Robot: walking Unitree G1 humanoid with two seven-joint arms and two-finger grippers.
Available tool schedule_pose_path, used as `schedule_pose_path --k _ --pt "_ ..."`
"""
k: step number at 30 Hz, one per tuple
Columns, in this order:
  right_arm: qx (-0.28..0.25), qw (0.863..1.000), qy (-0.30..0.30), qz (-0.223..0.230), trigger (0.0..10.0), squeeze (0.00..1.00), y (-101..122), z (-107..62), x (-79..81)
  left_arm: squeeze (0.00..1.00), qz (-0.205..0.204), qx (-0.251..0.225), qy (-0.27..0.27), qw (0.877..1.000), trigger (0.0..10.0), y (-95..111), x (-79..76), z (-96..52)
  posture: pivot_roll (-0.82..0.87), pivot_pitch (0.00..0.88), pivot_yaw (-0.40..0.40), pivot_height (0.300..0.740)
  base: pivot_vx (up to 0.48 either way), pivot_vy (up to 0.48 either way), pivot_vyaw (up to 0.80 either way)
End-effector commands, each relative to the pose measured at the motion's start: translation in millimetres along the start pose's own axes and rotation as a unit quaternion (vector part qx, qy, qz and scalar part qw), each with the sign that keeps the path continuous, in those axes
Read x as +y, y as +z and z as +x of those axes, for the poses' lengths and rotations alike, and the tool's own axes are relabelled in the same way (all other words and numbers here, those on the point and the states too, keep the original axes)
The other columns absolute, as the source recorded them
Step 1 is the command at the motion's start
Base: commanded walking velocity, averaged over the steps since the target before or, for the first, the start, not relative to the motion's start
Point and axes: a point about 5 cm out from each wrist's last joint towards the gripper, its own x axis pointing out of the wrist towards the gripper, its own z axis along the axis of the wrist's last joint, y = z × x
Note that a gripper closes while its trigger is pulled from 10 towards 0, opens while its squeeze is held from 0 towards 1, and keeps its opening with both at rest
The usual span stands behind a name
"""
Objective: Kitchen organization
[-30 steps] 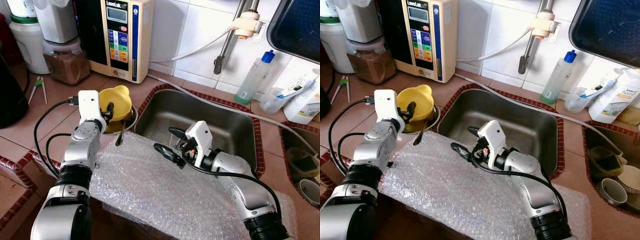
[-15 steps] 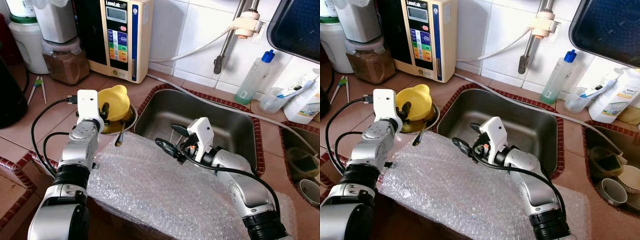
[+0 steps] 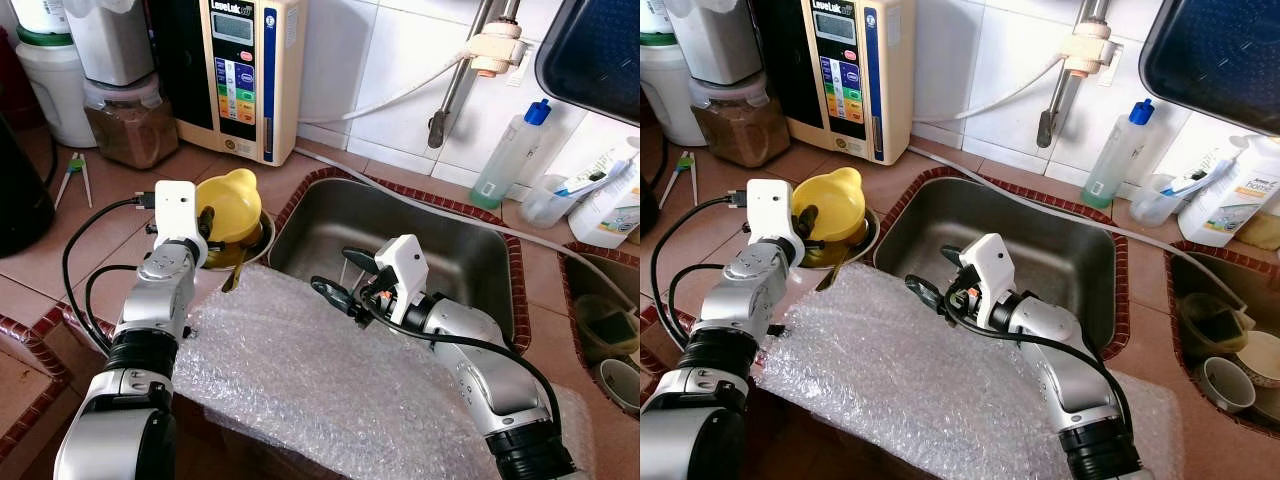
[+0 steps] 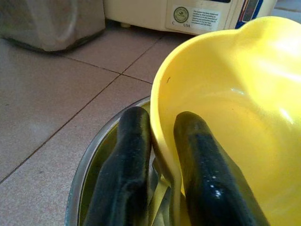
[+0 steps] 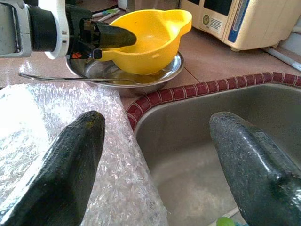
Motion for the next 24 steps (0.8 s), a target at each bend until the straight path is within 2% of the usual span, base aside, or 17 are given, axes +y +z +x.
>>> schedule_pose_path --k 1,2,5,14,17,21,22,23,24 --pt "-0.005 1.000 -0.007 0.007 10.0 0.00 4.1 -2.1 -5.6 0.00 0.003 -0.012 0.003 1.000 0.0 2.7 0.0 -1.2 0.04 0.000 -0.082 0.740 0.000 0.000 0.00" --pt "-0.005 1.000 -0.007 0.007 10.0 0.00 4.1 -2.1 -5.6 0.00 0.003 -0.012 0.003 1.000 0.0 2.7 0.0 -1.2 0.04 0.000 -0.082 0.740 0.000 0.000 0.00" --pt "-0.029 0.999 0.031 0.034 10.0 0.00 10.0 -4.2 0.4 0.00 0.002 -0.062 0.026 0.998 0.0 15.1 6.4 -3.8 0.04 0.000 -0.082 0.740 0.000 0.000 0.00" --pt "-0.057 0.996 0.052 0.049 10.0 0.00 19.0 -5.0 4.3 0.00 -0.004 -0.099 0.026 0.995 0.0 25.6 3.7 -6.2 0.04 0.000 -0.081 0.740 0.000 0.000 0.00" --pt "-0.061 0.996 0.037 0.050 10.0 0.00 20.1 -5.2 0.9 0.00 0.007 -0.124 0.030 0.992 0.0 32.1 1.2 -8.3 0.04 0.000 -0.082 0.740 0.000 0.000 0.00" --pt "-0.089 0.993 -0.028 0.068 10.0 0.00 26.2 0.1 -11.9 0.00 0.028 -0.192 -0.005 0.981 0.0 46.3 -21.9 -17.6 0.04 0.000 -0.086 0.740 0.000 0.000 0.00" --pt "-0.095 0.991 -0.044 0.085 10.0 0.00 26.1 3.2 -13.7 0.00 0.036 -0.210 -0.035 0.976 0.0 48.2 -35.8 -22.2 0.04 0.000 -0.086 0.740 0.000 0.000 0.00" --pt "-0.095 0.991 -0.044 0.085 10.0 0.00 26.1 3.2 -13.7 0.00 0.036 -0.210 -0.035 0.976 0.0 48.2 -35.8 -22.2 0.04 0.000 -0.086 0.740 0.000 0.000 0.00" --pt "-0.097 0.989 -0.053 0.094 10.0 0.00 25.9 5.1 -14.2 0.00 0.044 -0.220 -0.051 0.973 0.0 48.7 -43.4 -25.1 0.04 0.000 -0.085 0.740 0.000 0.000 0.00"
